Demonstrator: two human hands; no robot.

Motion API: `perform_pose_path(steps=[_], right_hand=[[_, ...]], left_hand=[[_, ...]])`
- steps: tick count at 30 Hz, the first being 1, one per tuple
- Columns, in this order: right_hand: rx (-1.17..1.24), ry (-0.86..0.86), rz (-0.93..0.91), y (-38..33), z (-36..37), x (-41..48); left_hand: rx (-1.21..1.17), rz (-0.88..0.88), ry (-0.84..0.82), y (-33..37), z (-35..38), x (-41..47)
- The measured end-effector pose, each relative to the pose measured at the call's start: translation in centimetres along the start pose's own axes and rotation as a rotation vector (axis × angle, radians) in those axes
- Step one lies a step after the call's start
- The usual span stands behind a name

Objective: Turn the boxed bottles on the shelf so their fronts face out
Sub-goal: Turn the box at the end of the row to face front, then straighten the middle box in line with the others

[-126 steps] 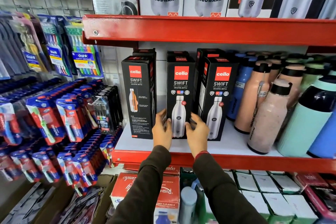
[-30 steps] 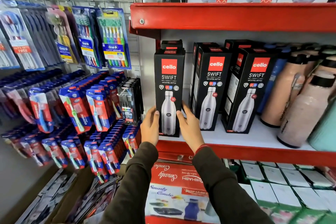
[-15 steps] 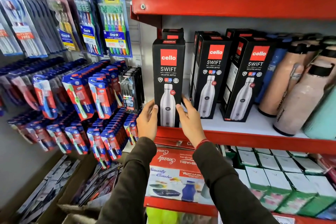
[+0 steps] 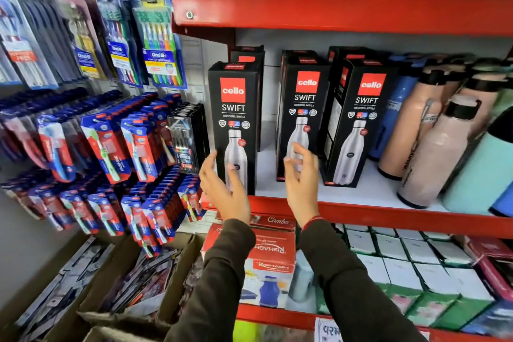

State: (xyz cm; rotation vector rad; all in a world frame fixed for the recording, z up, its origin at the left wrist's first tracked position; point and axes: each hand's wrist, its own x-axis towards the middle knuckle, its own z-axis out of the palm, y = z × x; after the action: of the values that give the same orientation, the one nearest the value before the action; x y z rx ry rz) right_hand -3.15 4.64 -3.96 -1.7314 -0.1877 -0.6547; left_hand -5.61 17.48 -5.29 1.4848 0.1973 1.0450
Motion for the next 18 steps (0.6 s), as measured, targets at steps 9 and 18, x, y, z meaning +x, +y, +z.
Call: perform_pose_path(steps=[9,18], right_hand=[[-0.052,-0.04,0.14,2.5,-3.2,3.6],[-0.039,-0.125,0.297,3.7,-3.4,5.9]], left_hand=[[-0.102,0.247,-0.348,3.5,6.7,-3.7],[0.008,-0.257,-0.47,1.2,12.2,-0.4]])
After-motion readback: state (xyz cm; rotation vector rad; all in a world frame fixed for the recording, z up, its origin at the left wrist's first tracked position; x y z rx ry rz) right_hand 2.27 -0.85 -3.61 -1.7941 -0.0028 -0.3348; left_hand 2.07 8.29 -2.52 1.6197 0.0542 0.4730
